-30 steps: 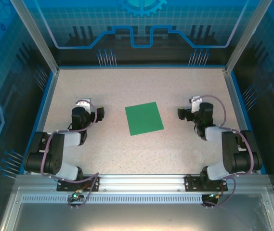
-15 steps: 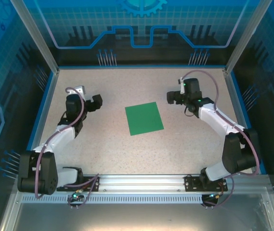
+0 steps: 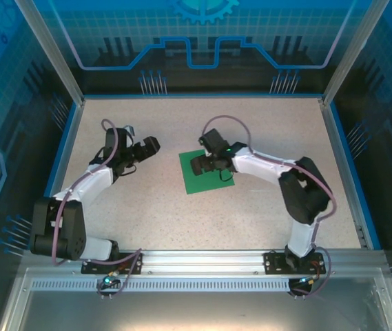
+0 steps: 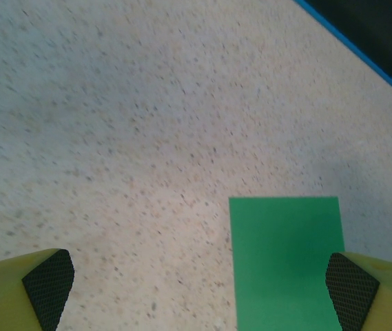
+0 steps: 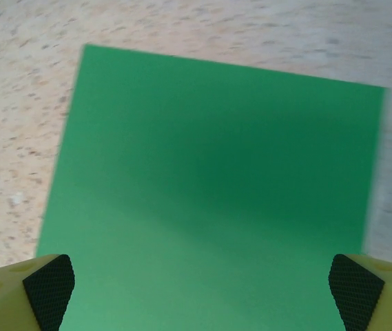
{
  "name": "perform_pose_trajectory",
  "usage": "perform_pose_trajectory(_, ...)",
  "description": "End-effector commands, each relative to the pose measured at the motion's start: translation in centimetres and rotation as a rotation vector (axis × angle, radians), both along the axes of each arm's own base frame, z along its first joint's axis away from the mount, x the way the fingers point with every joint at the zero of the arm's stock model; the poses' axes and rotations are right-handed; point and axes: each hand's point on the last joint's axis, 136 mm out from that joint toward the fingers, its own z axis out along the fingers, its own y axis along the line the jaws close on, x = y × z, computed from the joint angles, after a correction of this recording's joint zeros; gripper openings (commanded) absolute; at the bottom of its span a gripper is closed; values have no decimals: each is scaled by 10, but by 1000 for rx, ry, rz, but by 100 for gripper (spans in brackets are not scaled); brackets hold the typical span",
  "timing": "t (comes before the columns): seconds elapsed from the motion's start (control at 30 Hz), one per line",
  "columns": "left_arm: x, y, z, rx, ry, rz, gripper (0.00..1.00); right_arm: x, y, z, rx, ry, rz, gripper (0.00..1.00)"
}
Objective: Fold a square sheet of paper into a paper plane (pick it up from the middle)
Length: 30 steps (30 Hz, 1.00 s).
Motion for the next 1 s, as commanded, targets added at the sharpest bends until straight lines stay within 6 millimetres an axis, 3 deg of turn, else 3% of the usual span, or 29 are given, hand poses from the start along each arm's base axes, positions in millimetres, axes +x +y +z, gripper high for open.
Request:
perform_pose_trajectory(0.0, -10, -14, -11, -68, 108, -16, 98, -1, 14, -13, -47, 53, -19, 99)
perform_pose_trajectory(0.2, -14, -20, -26, -92, 170, -15, 99, 13, 21, -38, -109, 95, -62, 99)
perform_pose_trajectory(0.37, -16, -24, -33, -104, 200, -19, 99, 5, 20, -62, -134, 164, -64, 99)
perform_pose_trajectory(0.53, -16, -28, -37, -108, 216, -26, 98, -18, 7, -76, -155, 231, -75, 99)
perform_pose_trajectory(0.7, -15, -32, -38, -108, 223, -37, 99, -60, -15, -88, -212, 305, -72, 100)
perform_pose_trajectory(0.8, -16, -34, -40, -107, 231, -41, 98, -73, -18, -78, -202, 309, -69, 99)
perform_pose_trajectory(0.97, -16, -38, -43, -111, 239, -47, 99, -55, -17, -38, -166, 214, -148, 99)
